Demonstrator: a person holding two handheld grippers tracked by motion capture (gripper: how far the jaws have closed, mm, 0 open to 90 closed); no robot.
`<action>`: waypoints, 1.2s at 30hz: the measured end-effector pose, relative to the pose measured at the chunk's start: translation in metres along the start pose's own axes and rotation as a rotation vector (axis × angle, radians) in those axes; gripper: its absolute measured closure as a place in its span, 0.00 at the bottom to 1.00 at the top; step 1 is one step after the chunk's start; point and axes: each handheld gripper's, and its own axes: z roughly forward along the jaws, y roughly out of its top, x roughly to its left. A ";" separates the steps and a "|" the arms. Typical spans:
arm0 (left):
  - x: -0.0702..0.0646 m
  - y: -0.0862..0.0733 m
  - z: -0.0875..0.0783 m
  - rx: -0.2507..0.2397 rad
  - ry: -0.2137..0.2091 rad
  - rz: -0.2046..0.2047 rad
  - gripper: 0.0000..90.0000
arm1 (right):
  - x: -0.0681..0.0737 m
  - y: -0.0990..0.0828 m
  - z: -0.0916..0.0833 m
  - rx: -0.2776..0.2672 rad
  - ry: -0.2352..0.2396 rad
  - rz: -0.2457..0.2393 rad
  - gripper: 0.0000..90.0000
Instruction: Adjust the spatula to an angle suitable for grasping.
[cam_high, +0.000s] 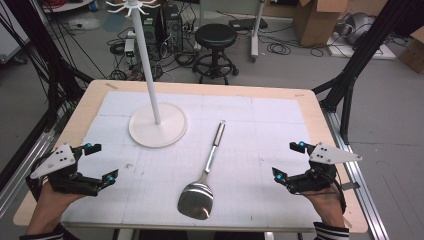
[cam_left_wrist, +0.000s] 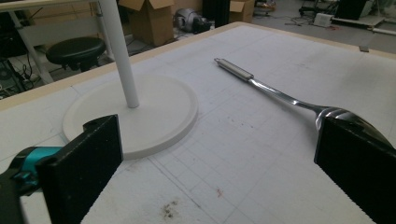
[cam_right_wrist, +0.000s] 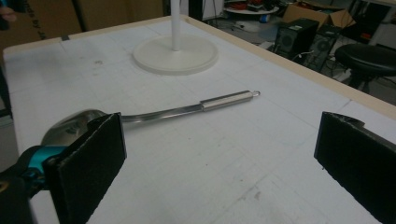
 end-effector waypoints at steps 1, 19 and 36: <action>0.000 0.001 0.000 -0.004 -0.002 0.004 0.02 | 0.001 0.002 0.001 -0.002 0.012 -0.001 0.01; 0.000 0.003 -0.001 -0.004 0.000 0.002 0.02 | 0.023 0.059 0.054 0.100 0.223 -0.139 0.02; 0.000 0.003 -0.003 -0.005 0.000 0.008 0.02 | 0.063 0.074 0.123 0.232 0.387 -0.221 0.07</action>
